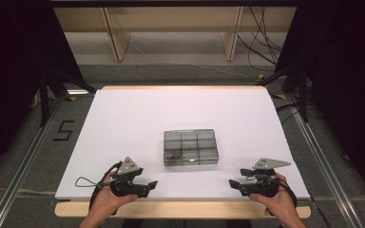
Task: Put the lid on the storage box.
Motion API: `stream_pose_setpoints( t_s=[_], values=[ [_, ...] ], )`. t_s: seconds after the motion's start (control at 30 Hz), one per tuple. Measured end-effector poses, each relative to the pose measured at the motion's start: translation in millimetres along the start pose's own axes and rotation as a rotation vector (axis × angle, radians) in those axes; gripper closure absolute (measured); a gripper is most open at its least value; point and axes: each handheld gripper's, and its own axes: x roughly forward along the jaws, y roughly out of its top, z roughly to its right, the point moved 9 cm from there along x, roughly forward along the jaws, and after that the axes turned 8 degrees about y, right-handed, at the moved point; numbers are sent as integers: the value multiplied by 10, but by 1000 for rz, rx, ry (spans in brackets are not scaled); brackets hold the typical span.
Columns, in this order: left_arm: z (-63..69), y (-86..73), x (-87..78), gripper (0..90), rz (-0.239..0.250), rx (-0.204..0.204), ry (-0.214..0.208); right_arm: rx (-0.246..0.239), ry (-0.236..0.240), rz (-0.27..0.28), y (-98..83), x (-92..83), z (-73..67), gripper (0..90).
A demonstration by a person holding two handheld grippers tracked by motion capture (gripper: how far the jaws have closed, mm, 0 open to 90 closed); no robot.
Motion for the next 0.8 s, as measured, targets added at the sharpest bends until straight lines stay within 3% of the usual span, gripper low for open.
stream_pose_setpoints(
  t_s=[0.13, 0.2, 0.27, 0.37, 0.4, 0.47, 0.5, 0.57, 0.63, 0.67, 0.73, 0.8],
  values=[
    [63, 4, -4, 247, -3, 4, -17, -3, -17, -10, -66, -37, 15, 296],
    [69, 1, 4, 246, -2, 22, -15, -48, -36, -9, -69, -63, 52, 292],
    [90, -7, 2, 246, -10, 15, -23, -11, -17, -13, -95, -55, 5, 288],
    [98, -11, 9, 246, -11, 12, -28, -54, -50, -18, -101, -65, 44, 284],
    [98, -12, 10, 246, -10, 11, -28, -60, -41, -21, -106, -51, 41, 284],
    [88, -14, 6, 246, -13, 25, -25, -15, -26, -36, -133, -38, 2, 284],
    [84, -15, 8, 246, -14, 29, -25, -45, -27, -31, -125, -29, 23, 283],
    [81, -21, 14, 246, -17, 28, -23, -51, -13, -51, -140, -25, 20, 281],
    [81, -26, 23, 246, -17, 23, -22, -65, -40, -47, -138, -25, 51, 272],
    [73, -30, 21, 246, -20, 31, -24, -50, -46, -43, -141, -26, 52, 270],
    [77, -23, 34, 246, -10, -5, -27, -54, -28, -43, -145, -10, 60, 269],
    [51, -29, 30, 246, -16, -1, -22, -51, -31, -50, -147, -23, 68, 266]
  ],
)
